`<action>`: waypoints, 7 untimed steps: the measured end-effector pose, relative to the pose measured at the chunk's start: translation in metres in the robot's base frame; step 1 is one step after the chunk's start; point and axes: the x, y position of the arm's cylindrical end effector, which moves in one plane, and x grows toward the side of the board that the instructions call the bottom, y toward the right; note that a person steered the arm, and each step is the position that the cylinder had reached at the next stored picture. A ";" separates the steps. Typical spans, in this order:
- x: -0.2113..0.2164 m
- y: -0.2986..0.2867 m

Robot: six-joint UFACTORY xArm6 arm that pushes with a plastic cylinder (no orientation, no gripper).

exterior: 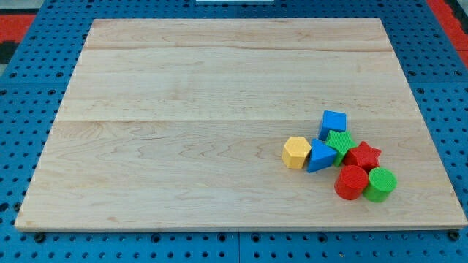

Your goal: Push the group of blocks left a bit

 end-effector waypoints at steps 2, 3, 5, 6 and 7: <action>-0.005 -0.056; 0.028 -0.094; 0.023 -0.161; -0.023 -0.258; -0.062 -0.313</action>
